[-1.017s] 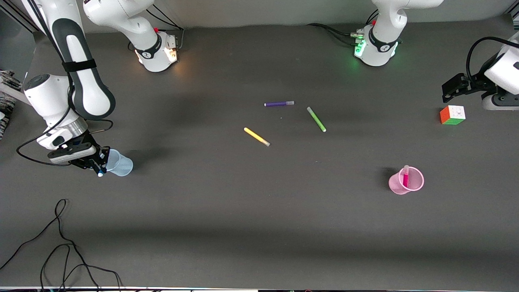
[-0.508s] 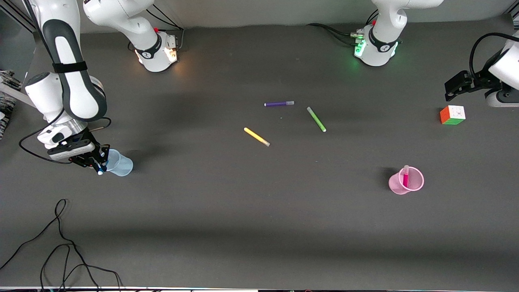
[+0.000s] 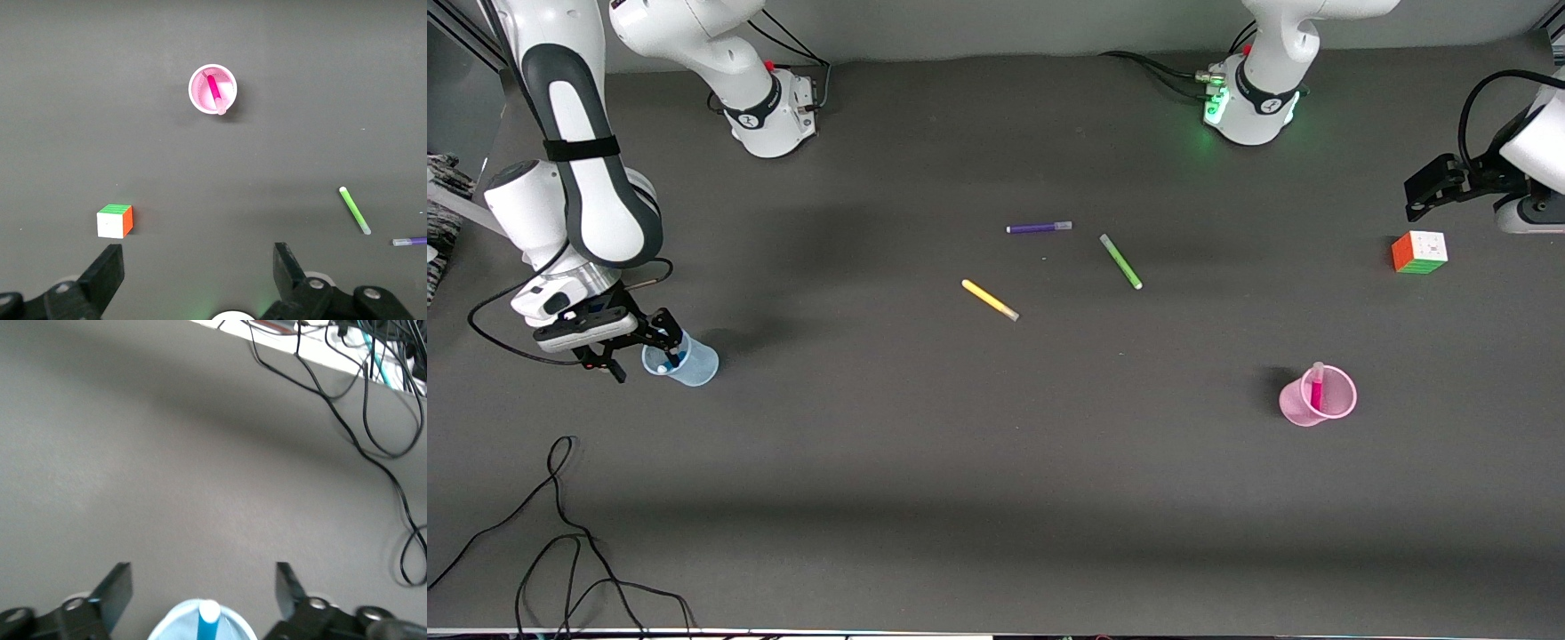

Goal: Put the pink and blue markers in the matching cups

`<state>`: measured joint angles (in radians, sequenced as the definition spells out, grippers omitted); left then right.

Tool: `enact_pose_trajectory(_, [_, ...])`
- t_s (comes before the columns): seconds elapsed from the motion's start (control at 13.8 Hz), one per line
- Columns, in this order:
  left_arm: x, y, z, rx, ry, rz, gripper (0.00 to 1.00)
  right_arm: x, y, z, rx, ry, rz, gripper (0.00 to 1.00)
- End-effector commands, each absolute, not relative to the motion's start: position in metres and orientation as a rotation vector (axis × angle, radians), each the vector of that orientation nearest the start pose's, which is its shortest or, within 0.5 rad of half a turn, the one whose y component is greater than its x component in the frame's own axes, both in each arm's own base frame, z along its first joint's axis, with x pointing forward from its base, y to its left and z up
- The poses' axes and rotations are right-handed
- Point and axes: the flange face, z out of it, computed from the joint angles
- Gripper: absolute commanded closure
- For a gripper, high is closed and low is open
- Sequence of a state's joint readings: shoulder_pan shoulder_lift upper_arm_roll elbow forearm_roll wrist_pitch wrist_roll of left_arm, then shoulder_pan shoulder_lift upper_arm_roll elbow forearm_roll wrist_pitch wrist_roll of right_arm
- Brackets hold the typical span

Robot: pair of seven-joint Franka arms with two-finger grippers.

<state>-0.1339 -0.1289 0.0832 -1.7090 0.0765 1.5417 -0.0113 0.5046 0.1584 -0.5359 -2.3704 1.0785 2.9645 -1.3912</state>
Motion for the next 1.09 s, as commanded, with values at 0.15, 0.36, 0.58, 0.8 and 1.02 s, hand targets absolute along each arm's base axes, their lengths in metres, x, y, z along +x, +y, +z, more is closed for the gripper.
enact_pose_trajectory(0.15, [0.509, -0.013, 0.631, -3.027, 0.057, 0.059, 0.01, 0.542, -0.065, 0.325, -2.913, -0.669, -0.892, 0.0])
enact_pose_trajectory(0.36, [0.515, -0.015, 0.624, -3.025, 0.061, 0.068, 0.01, 0.568, -0.067, 0.328, -2.896, -0.743, -0.851, 0.0])
enact_pose_trajectory(0.58, [0.526, -0.015, 0.609, -3.019, 0.062, 0.098, 0.01, 0.61, -0.085, 0.351, -2.858, -0.852, -0.731, 0.0])
enact_pose_trajectory(0.8, [0.556, -0.02, 0.571, -3.003, 0.069, 0.195, 0.01, 0.644, -0.069, 0.397, -2.871, -0.74, -0.584, 0.0])
enact_pose_trajectory(1.02, [0.583, -0.027, 0.531, -2.995, 0.083, 0.282, 0.01, 0.655, -0.04, 0.449, -2.896, -0.536, -0.406, 0.0])
